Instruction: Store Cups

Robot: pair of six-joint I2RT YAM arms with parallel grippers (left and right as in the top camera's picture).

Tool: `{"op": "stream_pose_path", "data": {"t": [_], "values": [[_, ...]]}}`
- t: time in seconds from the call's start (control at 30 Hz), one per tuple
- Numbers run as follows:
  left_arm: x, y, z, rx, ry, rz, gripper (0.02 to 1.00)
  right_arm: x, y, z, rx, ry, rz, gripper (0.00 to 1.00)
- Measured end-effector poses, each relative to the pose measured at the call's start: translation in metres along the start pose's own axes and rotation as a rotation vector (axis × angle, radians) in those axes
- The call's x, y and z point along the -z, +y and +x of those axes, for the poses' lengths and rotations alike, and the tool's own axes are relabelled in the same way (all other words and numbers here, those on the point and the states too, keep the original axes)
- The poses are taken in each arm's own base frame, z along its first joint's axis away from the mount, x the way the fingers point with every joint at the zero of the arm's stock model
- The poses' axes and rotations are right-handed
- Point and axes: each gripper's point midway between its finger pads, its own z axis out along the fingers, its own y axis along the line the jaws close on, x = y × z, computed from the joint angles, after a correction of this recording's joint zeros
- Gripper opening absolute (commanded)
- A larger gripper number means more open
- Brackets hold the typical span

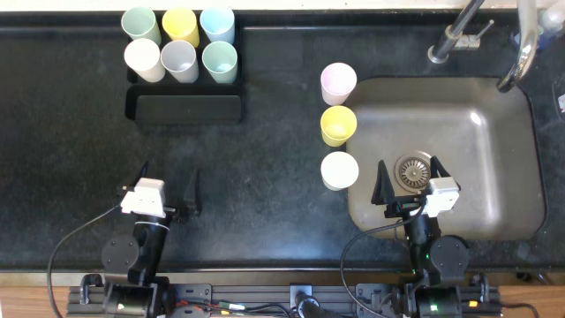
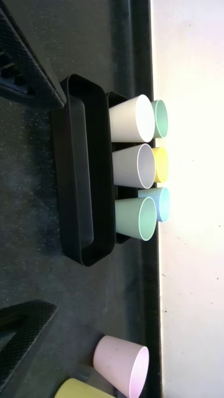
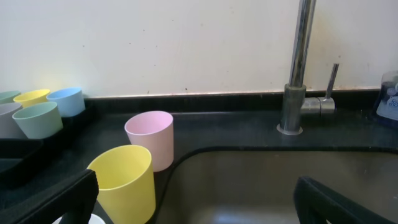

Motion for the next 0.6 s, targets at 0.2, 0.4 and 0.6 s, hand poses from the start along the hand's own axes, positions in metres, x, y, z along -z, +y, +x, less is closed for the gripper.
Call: {"op": "stream_pose_path", "data": {"t": [0.2, 0.4, 0.6], "values": [[0.0001, 0.0048, 0.0008, 0.0, 0.003, -0.028, 1.0, 0.0, 0.0001, -0.0001, 0.0, 0.0, 0.0, 0.998], [0.0001, 0.0069, 0.0013, 0.001, 0.005, -0.04, 1.0, 0.0, 0.0001, -0.0001, 0.0, 0.0, 0.0, 0.996], [0.0002, 0.0075, 0.0014, 0.0, 0.005, -0.044, 1.0, 0.0, 0.0001, 0.0, 0.0, 0.0, 0.0, 0.998]]}}
